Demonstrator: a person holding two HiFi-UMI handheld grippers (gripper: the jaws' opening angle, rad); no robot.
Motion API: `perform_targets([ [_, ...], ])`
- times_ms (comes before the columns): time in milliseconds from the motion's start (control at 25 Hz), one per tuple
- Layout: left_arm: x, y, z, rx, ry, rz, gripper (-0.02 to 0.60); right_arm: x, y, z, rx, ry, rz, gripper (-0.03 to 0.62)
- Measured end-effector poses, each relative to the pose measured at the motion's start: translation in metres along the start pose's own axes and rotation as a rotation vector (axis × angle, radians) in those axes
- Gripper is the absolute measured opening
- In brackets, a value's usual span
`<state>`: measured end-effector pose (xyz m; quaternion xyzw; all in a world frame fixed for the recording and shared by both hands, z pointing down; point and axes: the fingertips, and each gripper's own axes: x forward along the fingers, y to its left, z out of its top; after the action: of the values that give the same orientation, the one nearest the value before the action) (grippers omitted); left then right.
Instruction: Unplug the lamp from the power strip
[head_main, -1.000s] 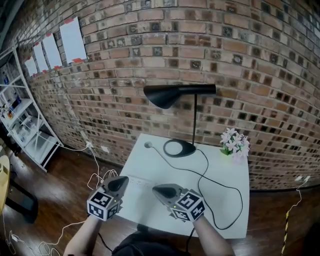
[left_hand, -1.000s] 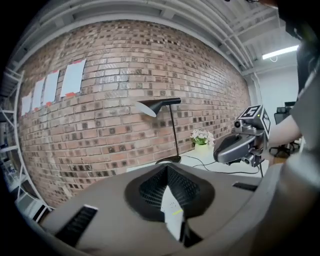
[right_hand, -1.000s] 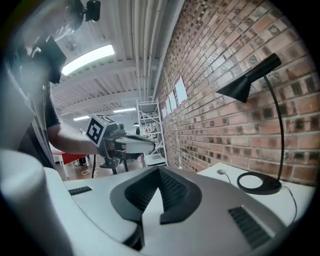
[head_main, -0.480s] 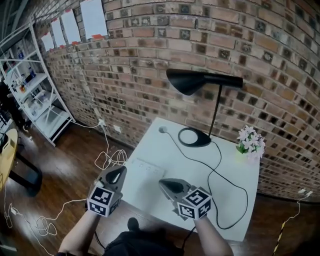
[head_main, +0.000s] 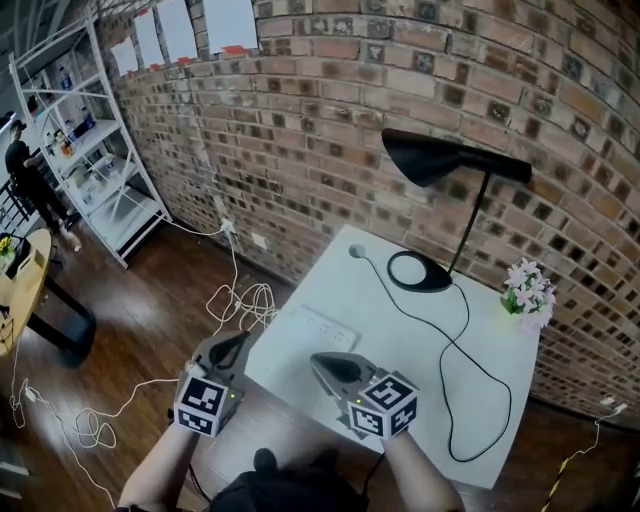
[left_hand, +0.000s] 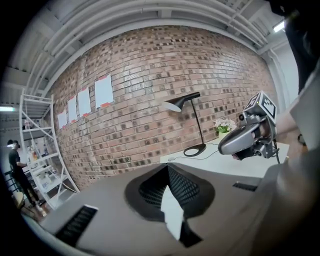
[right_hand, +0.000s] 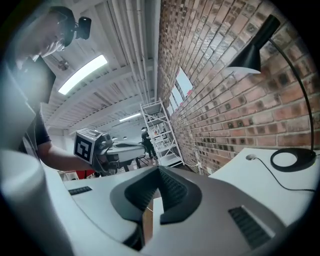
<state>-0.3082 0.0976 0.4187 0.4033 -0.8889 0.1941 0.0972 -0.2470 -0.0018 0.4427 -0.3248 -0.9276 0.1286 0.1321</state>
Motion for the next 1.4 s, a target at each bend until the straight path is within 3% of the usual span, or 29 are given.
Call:
perform_targets([
  [200, -0.017, 0.016, -0.01, -0.033, -0.02, -0.002, 0.0, 0.02, 0.017, 0.002, 0.019, 0.001, 0.006, 0.0],
  [480, -0.043, 0.041, -0.01, -0.042, -0.077, -0.049, 0.0, 0.053, 0.055, 0.008, -0.035, 0.033, -0.009, 0.0],
  [720, -0.075, 0.076, -0.028, -0.105, -0.1, -0.043, -0.001, 0.087, 0.098, 0.009, -0.087, 0.058, -0.012, 0.001],
  [920, -0.107, 0.086, -0.063, -0.062, -0.057, -0.064, 0.0, 0.112, 0.134, 0.003, -0.129, 0.076, -0.017, 0.001],
  [1240, -0.147, 0.118, -0.095, -0.162, -0.076, -0.031, -0.002, 0.136, 0.181, -0.003, -0.174, 0.09, -0.034, 0.002],
  [1400, -0.151, 0.114, -0.112, -0.231, -0.074, -0.068, -0.003, 0.134, 0.193, -0.015, -0.178, 0.108, -0.067, 0.002],
])
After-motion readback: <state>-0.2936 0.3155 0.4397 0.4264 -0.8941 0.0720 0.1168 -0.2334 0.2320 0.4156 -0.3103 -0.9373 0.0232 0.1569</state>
